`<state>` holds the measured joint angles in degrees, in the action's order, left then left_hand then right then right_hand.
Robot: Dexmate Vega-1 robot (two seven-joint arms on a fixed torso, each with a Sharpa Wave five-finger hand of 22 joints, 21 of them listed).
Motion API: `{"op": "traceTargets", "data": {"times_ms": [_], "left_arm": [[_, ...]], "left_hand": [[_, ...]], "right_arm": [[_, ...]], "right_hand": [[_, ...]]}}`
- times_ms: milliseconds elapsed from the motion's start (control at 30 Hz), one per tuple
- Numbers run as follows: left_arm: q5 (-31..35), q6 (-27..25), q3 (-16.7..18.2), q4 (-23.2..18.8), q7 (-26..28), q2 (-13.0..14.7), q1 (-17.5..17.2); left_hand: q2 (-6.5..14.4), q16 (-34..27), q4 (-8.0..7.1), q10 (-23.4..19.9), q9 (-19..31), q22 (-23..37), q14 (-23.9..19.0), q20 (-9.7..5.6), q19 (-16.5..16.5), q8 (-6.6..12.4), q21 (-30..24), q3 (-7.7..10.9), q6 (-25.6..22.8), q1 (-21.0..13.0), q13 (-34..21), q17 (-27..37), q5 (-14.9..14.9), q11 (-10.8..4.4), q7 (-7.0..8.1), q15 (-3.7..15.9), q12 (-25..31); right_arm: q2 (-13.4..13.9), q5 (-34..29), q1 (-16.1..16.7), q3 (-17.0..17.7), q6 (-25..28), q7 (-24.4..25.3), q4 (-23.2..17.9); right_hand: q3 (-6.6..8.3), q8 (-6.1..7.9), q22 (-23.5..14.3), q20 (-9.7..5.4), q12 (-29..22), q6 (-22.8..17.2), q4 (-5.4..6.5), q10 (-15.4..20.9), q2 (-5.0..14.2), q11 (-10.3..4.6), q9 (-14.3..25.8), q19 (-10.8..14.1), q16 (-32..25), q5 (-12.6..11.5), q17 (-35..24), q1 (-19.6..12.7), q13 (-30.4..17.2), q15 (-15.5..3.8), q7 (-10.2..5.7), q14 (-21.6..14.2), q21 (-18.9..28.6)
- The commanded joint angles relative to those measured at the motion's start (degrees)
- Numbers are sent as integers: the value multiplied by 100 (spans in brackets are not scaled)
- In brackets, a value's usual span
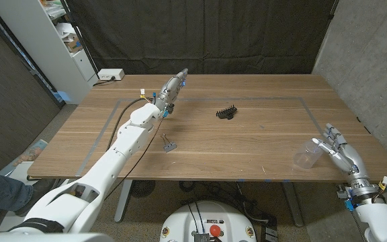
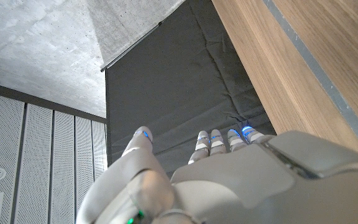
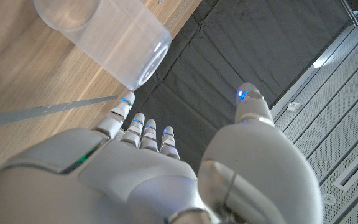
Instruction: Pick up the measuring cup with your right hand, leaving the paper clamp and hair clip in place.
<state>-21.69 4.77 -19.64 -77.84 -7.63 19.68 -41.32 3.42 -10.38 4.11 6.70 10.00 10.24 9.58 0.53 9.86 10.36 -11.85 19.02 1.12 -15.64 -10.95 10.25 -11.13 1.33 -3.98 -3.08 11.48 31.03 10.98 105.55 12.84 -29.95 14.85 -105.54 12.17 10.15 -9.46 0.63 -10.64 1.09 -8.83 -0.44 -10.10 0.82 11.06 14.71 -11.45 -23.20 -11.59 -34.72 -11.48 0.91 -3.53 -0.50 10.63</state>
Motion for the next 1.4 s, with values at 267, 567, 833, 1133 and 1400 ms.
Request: {"op": "traceTargets", "data": {"times_ms": [267,567,833,1133,1400], "left_arm": [[53,-48,-67,129,-58,-22,167],[66,-58,-91,232,-104,-71,228],[91,-51,-101,253,-113,-94,248],[128,-88,-109,168,-79,-77,238],[127,-119,-111,132,-72,-67,232]], "left_hand": [[35,-12,35,16,19,21,85,46,200,33,19,-6,-13,0,-11,12,24,-8,13,-19,42],[38,-15,37,22,19,22,90,48,205,31,22,-9,-10,3,-12,12,24,-9,19,-15,40],[41,-18,39,24,19,22,90,49,215,33,26,-13,-16,7,-12,13,24,-13,20,-18,40],[42,-21,41,19,19,22,89,52,217,33,27,-17,-17,12,-12,13,25,-5,16,-18,43],[43,-22,43,21,19,23,89,56,222,32,29,-19,-16,14,-12,13,24,-17,15,-12,42]], "right_arm": [[-84,-659,-68,-242,-60,651,158],[-74,-1167,-8,-277,231,1007,64],[-110,-1576,-30,-347,406,1366,62],[-60,-1905,-187,-515,564,1675,203],[59,-2139,-255,-642,771,1885,230]], "right_hand": [[-156,-10,-21,-11,-7,287,-1,-122,-40,5,20,150,-38,-17,-1,-54,-1,-21,24,-81,65],[-227,10,-20,-28,-15,372,-7,-159,-22,-6,21,229,-52,-19,5,-111,-1,-32,19,-128,77],[-293,35,-19,-23,-33,408,-6,-155,-6,-17,23,264,-53,-25,8,-160,0,-26,13,-141,71],[-332,50,-19,3,-39,427,-3,-164,14,-19,24,293,-48,-37,11,-201,0,-3,2,-137,69],[-353,59,-19,24,-43,439,0,-172,39,-10,24,311,-47,-54,12,-238,0,-3,9,-138,66]]}}
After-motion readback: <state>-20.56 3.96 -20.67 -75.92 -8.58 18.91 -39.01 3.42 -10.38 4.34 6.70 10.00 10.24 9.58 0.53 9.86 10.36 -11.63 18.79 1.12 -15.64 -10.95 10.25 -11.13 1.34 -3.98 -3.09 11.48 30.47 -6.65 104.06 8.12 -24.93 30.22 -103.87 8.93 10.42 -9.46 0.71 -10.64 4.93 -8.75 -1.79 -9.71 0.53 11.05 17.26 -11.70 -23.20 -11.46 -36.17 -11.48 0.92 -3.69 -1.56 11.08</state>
